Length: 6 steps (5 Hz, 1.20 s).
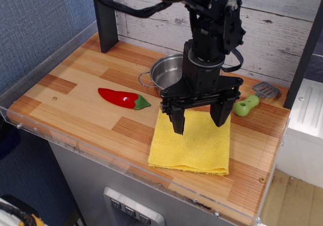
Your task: Pick up the green spatula and place it on the left of the pot
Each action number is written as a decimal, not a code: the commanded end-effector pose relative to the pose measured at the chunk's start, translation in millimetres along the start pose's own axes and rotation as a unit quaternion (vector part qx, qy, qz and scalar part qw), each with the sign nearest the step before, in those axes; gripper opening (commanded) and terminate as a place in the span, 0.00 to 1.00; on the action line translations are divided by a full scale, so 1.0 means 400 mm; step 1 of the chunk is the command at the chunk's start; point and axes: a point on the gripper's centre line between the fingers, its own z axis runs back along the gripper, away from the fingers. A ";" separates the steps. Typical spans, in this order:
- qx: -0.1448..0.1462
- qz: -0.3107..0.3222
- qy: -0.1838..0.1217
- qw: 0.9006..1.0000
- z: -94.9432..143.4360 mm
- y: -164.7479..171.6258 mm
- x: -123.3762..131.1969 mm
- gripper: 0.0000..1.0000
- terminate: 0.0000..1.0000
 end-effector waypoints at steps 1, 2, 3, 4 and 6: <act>0.000 0.000 0.000 1.000 0.000 0.000 0.000 1.00 0.00; 0.014 -0.070 -0.022 0.997 0.027 -0.041 0.047 1.00 0.00; 0.029 -0.112 -0.050 0.992 0.041 -0.049 0.085 1.00 0.00; 0.019 -0.137 -0.060 0.989 0.051 -0.073 0.104 1.00 0.00; -0.042 -0.228 -0.044 0.972 0.016 -0.174 0.097 1.00 0.00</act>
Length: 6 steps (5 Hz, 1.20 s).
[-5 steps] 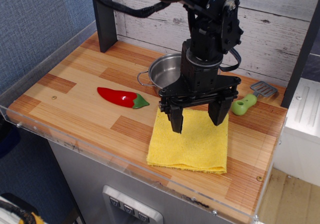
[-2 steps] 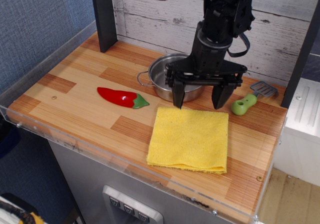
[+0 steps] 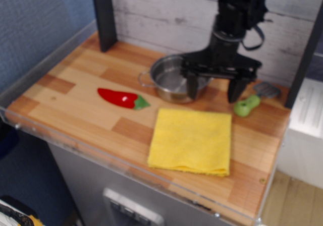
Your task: Pick up the green spatula and place it on the left of the pot
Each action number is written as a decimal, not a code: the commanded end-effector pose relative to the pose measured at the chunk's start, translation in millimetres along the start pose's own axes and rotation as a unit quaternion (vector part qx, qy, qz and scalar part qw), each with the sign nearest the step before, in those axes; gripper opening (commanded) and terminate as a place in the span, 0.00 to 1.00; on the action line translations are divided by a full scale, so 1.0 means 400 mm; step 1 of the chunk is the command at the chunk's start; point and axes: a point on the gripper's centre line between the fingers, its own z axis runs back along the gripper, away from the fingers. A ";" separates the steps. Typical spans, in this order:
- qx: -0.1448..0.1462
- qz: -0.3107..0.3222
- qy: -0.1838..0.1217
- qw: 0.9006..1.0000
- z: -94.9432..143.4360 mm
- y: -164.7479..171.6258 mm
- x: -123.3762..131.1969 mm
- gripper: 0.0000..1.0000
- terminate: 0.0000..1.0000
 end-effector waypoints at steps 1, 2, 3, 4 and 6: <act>-0.093 -0.086 -0.011 0.992 -0.002 -0.100 0.027 1.00 0.00; -0.094 -0.102 -0.004 0.990 -0.021 -0.123 0.030 1.00 0.00; -0.091 -0.109 -0.001 0.990 -0.037 -0.130 0.033 1.00 0.00; -0.083 -0.102 -0.008 0.991 -0.038 -0.116 0.033 0.00 0.00; -0.075 -0.103 -0.008 0.992 -0.030 -0.108 0.022 0.00 0.00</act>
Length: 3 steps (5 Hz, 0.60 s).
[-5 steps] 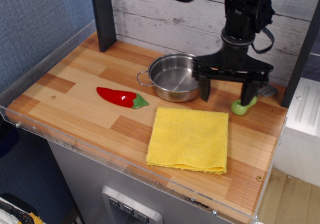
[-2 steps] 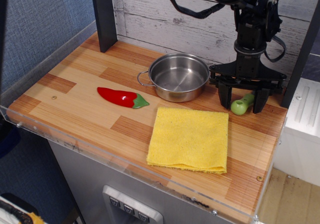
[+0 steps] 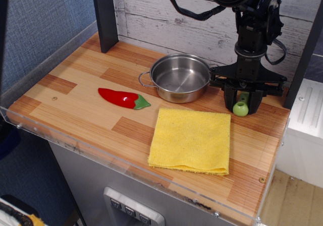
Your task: Pick up the green spatula and place it on the left of the pot
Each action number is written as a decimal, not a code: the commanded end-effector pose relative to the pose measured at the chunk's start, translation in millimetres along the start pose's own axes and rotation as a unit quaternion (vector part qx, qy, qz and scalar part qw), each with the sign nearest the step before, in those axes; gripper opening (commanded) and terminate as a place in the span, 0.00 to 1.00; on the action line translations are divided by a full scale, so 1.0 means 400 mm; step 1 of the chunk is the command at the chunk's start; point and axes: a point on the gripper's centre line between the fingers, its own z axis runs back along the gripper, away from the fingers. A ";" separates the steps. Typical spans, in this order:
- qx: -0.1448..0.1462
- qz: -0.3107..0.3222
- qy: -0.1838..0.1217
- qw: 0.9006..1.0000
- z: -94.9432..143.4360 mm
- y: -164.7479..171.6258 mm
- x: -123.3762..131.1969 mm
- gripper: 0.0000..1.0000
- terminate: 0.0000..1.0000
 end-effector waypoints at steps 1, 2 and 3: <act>-0.011 0.007 -0.013 1.000 0.083 -0.025 0.005 0.00 0.00; -0.020 0.017 -0.023 0.999 0.132 -0.031 0.014 0.00 0.00; -0.028 0.036 -0.042 0.998 0.210 -0.024 0.005 0.00 0.00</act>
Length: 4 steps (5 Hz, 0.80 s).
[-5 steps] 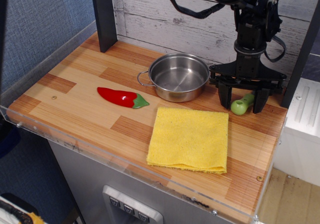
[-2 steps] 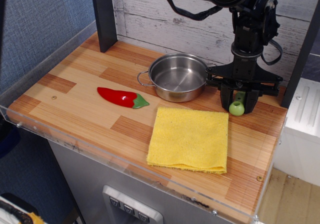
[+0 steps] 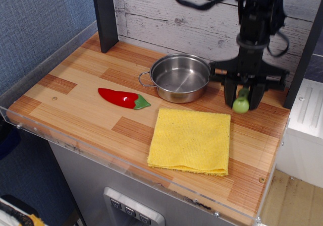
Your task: Pick up the green spatula and place it on the left of the pot
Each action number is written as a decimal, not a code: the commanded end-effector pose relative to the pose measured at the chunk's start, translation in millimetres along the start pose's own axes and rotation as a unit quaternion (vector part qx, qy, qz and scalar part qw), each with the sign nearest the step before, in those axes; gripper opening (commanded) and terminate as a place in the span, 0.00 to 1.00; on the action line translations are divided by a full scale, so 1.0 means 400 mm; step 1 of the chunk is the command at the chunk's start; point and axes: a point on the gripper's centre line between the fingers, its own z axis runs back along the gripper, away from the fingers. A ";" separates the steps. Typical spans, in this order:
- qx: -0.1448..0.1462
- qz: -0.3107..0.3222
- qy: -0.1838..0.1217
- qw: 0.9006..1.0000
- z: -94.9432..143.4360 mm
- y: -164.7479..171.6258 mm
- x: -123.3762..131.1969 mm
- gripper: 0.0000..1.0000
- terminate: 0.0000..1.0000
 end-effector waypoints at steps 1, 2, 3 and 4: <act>-0.028 0.035 -0.073 0.996 0.198 0.014 -0.010 0.00 0.00; -0.030 0.087 -0.096 0.991 0.242 0.087 -0.037 0.00 0.00; -0.015 0.137 -0.108 0.985 0.273 0.184 -0.066 0.00 0.00; -0.005 0.180 -0.118 0.976 0.290 0.280 -0.070 0.00 0.00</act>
